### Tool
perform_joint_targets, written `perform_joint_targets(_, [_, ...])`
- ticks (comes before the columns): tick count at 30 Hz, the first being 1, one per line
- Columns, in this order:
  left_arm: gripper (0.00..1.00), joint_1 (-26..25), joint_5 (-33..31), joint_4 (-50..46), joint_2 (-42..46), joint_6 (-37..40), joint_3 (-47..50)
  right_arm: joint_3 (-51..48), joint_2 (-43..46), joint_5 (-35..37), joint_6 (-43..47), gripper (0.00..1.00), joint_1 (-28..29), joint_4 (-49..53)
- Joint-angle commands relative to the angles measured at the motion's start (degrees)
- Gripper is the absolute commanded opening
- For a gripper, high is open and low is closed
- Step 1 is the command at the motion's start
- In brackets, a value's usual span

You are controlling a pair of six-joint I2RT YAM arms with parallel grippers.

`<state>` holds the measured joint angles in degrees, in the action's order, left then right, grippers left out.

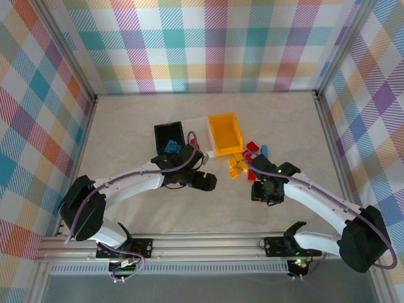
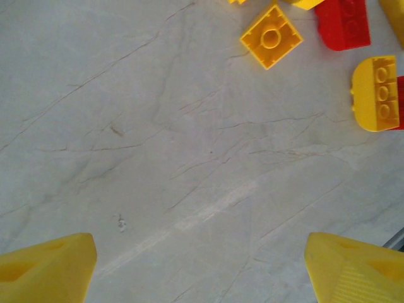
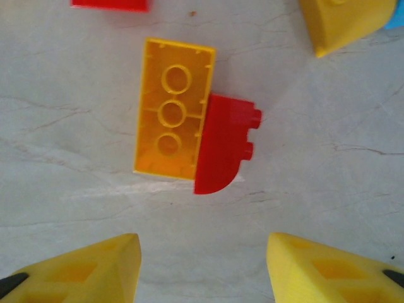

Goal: Sort the legos into containers by color

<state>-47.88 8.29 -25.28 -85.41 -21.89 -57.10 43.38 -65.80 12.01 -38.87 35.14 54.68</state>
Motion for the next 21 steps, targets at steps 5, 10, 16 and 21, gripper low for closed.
perform_joint_targets(5, [0.86, -0.75, -2.96, -2.29, 1.45, -0.32, -1.89, -3.81, -3.18, -2.89, 0.1, 0.51, -8.21, -7.8])
perform_joint_targets(10, [0.87, -0.73, -3.59, -3.34, 1.17, 0.34, -2.62, -4.65, -6.79, -3.77, 0.5, 0.5, -8.94, -12.58])
perform_joint_targets(16, [0.87, -0.73, -3.8, -3.95, 0.66, 0.7, -2.84, -4.84, -10.58, -4.08, 1.58, 0.41, -10.23, -15.33])
perform_joint_targets(21, [0.88, -0.73, -4.92, -4.96, 0.93, 1.09, -2.75, -5.24, -11.17, -4.98, 2.21, 0.36, -10.89, -16.37])
